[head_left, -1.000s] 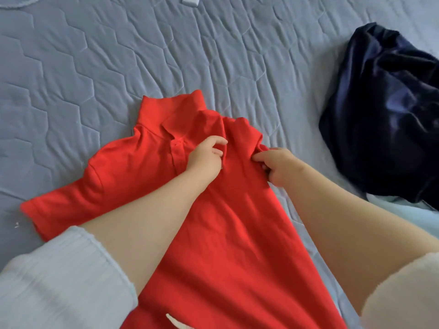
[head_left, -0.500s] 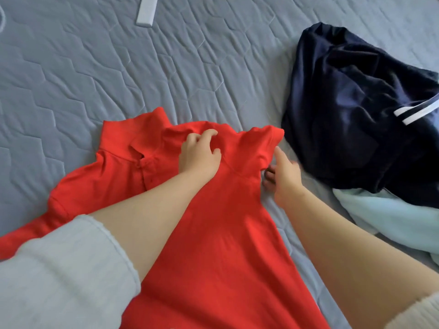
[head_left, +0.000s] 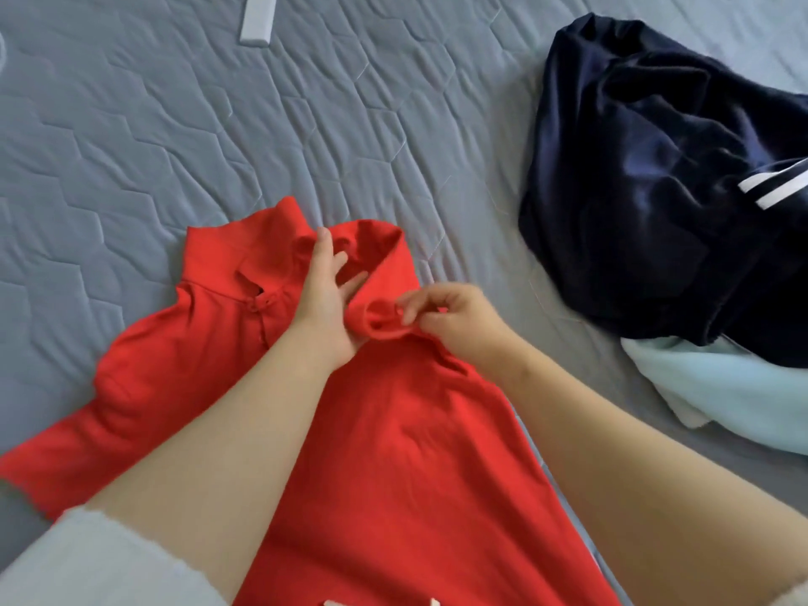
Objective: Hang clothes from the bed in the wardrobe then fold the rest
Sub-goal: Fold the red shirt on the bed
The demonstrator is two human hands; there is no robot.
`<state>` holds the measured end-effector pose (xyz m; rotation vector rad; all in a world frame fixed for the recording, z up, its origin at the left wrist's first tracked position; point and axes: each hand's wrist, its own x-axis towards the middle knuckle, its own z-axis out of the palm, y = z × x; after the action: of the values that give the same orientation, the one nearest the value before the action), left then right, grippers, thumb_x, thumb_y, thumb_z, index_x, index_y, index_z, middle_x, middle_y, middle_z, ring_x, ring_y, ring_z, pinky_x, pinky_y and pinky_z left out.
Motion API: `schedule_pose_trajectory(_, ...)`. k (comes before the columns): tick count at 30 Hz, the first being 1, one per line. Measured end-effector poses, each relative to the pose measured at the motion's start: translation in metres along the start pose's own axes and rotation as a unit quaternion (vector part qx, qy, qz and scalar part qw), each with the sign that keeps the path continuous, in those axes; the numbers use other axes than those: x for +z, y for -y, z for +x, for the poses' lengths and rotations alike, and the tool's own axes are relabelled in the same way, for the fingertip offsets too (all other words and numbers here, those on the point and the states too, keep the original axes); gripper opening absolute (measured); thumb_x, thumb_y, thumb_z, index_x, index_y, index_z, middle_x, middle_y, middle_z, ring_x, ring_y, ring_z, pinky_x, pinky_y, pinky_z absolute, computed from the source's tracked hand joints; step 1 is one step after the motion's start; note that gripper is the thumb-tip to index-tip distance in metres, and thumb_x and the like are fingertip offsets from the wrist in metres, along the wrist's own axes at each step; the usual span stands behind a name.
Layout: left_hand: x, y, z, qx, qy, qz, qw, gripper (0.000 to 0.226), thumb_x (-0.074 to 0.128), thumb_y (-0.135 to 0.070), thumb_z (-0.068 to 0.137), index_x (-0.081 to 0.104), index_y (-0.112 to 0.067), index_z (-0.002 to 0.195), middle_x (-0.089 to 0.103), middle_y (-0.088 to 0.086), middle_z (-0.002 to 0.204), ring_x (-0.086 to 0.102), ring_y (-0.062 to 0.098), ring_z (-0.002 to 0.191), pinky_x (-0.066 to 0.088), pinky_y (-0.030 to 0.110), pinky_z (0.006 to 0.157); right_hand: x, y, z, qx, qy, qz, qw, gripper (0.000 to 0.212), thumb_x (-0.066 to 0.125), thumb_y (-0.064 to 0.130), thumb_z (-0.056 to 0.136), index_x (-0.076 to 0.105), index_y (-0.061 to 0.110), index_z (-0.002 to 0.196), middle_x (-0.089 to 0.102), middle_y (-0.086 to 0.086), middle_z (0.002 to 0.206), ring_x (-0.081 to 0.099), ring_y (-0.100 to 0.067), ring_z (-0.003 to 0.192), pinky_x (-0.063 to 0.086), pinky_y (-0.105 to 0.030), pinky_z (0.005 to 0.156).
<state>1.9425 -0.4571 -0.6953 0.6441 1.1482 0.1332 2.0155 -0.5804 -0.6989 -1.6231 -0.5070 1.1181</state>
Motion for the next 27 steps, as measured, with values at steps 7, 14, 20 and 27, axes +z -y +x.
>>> schedule_pose_trajectory(7,-0.006,0.002,0.002,0.170,-0.013,0.643,0.747,0.085,0.068,-0.019,0.078,0.019,-0.043,0.143,0.038,0.006,0.115,0.052,0.029,0.110,0.038,0.030,0.097,-0.002,-0.011,-0.009,-0.034,-0.008,-0.312,0.950,0.032,0.058,-0.001,0.071,0.070,0.018,0.095,0.060,0.007,0.089,0.054,-0.022,0.094,0.042,-0.033,0.088)
schedule_pose_trajectory(14,-0.002,-0.020,0.001,0.193,0.001,0.663,0.723,0.065,0.037,0.001,0.079,0.046,-0.041,0.127,0.041,0.004,0.083,0.057,0.025,0.058,0.056,0.034,0.061,-0.017,-0.019,-0.021,-0.002,-0.107,-0.518,0.849,0.028,0.056,0.021,0.081,0.066,0.026,0.106,0.041,-0.004,0.126,0.035,-0.027,0.112,0.026,-0.031,0.079)
schedule_pose_trajectory(20,0.027,-0.022,-0.003,0.022,-0.010,0.749,0.662,0.068,0.044,-0.067,0.079,0.060,-0.015,0.118,0.046,0.016,0.133,0.052,0.033,0.110,0.042,0.036,0.091,-0.027,-0.012,-0.028,-0.006,-0.065,-0.522,0.850,0.021,0.052,0.021,0.082,0.065,0.019,0.099,0.059,-0.004,0.100,0.051,-0.029,0.098,0.027,-0.030,0.069)
schedule_pose_trajectory(27,0.042,-0.015,-0.013,0.206,-0.101,0.781,0.580,0.027,0.050,-0.017,0.085,0.061,-0.025,0.108,0.046,0.010,0.125,0.047,0.032,0.115,0.039,0.035,0.084,-0.033,-0.018,-0.036,0.016,-0.092,-0.480,0.873,0.018,0.055,0.031,0.087,0.063,0.016,0.091,0.063,-0.006,0.094,0.054,-0.030,0.095,0.038,-0.034,0.072)
